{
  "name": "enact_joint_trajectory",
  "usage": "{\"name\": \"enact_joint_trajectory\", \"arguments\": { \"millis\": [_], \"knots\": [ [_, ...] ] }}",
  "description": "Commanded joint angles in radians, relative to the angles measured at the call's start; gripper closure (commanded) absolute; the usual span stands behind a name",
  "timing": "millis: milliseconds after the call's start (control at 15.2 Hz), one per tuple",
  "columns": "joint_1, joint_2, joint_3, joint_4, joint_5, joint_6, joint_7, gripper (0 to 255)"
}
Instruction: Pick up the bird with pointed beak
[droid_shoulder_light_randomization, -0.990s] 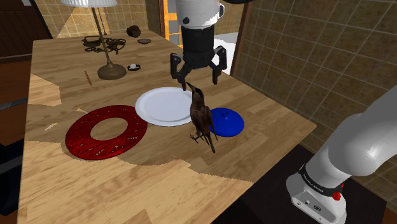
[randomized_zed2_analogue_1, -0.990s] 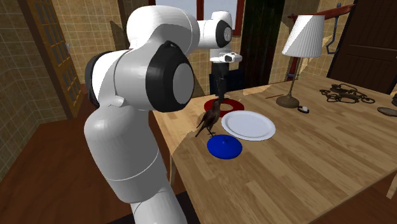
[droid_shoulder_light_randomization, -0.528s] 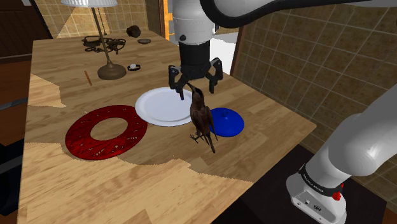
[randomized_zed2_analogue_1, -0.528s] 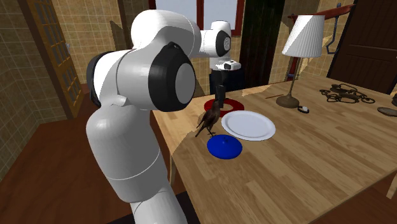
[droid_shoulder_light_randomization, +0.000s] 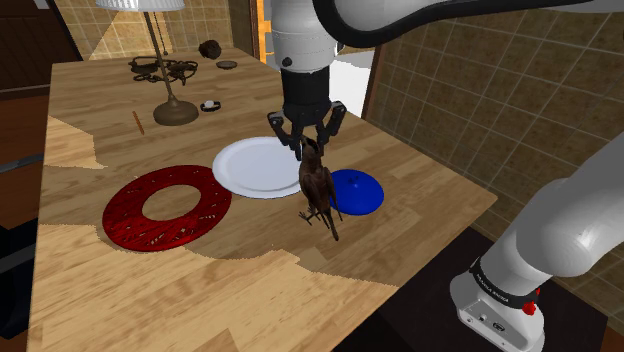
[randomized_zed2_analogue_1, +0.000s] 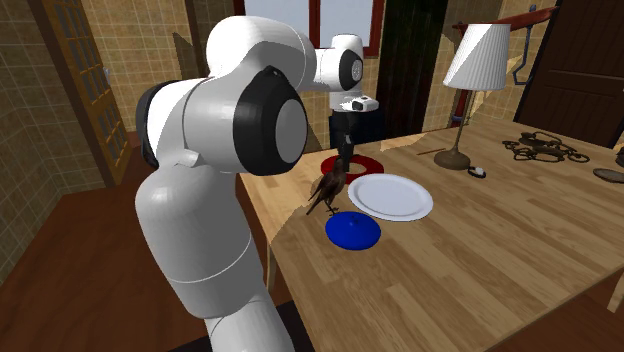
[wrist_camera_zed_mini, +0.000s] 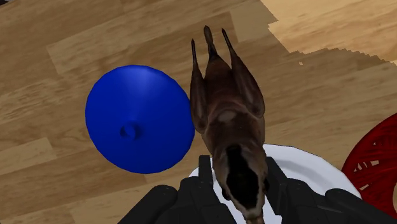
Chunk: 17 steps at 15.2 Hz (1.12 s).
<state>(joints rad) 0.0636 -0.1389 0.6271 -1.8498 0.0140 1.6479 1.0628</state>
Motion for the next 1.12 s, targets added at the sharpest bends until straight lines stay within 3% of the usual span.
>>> {"name": "enact_joint_trajectory", "arguments": {
  "millis": [0, 1056],
  "knots": [
    [0.000, 0.000, 0.000, -0.001, 0.000, 0.000, 0.000, 255],
    [-0.002, 0.041, 0.006, 0.226, -0.023, -0.194, 0.009, 255]
  ]
}}
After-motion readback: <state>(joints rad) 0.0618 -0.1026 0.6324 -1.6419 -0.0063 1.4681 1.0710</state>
